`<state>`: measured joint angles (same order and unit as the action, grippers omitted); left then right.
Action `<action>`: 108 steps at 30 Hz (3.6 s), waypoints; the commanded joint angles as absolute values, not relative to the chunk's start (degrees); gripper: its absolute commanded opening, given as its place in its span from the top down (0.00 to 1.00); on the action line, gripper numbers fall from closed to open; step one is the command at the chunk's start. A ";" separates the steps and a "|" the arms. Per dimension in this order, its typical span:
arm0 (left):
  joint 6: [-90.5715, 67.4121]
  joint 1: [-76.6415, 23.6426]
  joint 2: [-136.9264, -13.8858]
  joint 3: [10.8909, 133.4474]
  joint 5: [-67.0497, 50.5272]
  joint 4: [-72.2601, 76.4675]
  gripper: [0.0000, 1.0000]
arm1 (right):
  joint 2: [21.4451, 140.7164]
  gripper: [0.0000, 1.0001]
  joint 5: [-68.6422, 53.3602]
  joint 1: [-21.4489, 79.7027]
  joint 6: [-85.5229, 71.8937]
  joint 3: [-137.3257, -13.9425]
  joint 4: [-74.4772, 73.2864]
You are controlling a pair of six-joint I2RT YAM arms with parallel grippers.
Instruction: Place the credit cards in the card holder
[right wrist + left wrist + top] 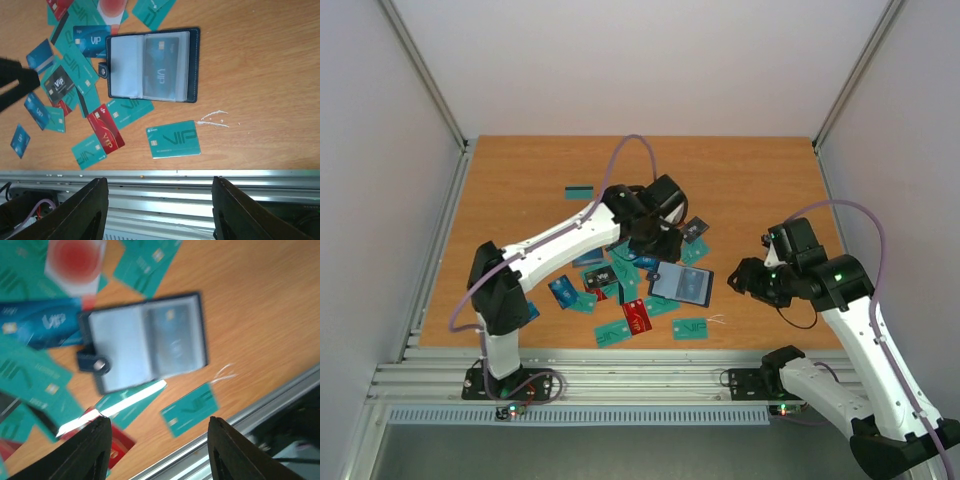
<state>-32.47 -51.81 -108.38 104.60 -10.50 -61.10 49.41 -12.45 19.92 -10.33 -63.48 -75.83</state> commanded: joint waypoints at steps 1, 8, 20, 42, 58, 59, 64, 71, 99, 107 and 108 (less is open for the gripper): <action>-25.59 -50.89 -103.39 93.75 -5.76 -59.89 0.46 | 49.69 0.41 -15.17 19.69 -9.67 -60.87 -73.87; -23.86 -50.36 -95.68 78.96 -9.28 -56.12 0.44 | 51.87 0.40 -30.60 19.77 -7.94 -51.97 -65.72; -25.68 -47.06 -89.12 56.33 -16.41 -46.51 0.43 | 62.48 0.41 -35.85 25.58 -9.50 -44.36 -53.91; -26.66 -42.06 -94.74 46.25 -20.77 -44.82 0.36 | 59.91 0.41 -29.59 34.35 -20.71 -39.23 -48.08; -36.44 -46.54 -90.42 39.87 -27.26 -39.63 0.38 | 49.66 0.41 -28.10 40.03 -33.34 -34.80 -44.74; -37.62 -47.12 -90.25 39.69 -27.56 -38.95 0.39 | 49.39 0.41 -27.98 40.34 -33.72 -34.76 -44.46; -41.60 -49.60 -90.14 39.42 -28.67 -36.58 0.39 | 47.72 0.41 -25.98 42.95 -37.24 -33.52 -43.39; -42.18 -50.12 -86.75 40.30 -25.92 -40.56 0.39 | 48.75 0.41 -17.97 53.23 -49.54 -30.52 -38.23; -32.08 -43.56 -82.41 39.03 -25.28 -40.55 0.65 | 87.18 0.41 5.74 79.95 -72.53 -40.98 -9.60; -30.48 -43.25 -85.02 39.33 -26.65 -39.33 0.68 | 90.14 0.40 6.61 80.02 -75.87 -38.76 -4.61; -30.36 -43.29 -85.19 39.25 -26.82 -39.17 0.68 | 90.56 0.41 6.74 80.00 -76.07 -38.34 -3.10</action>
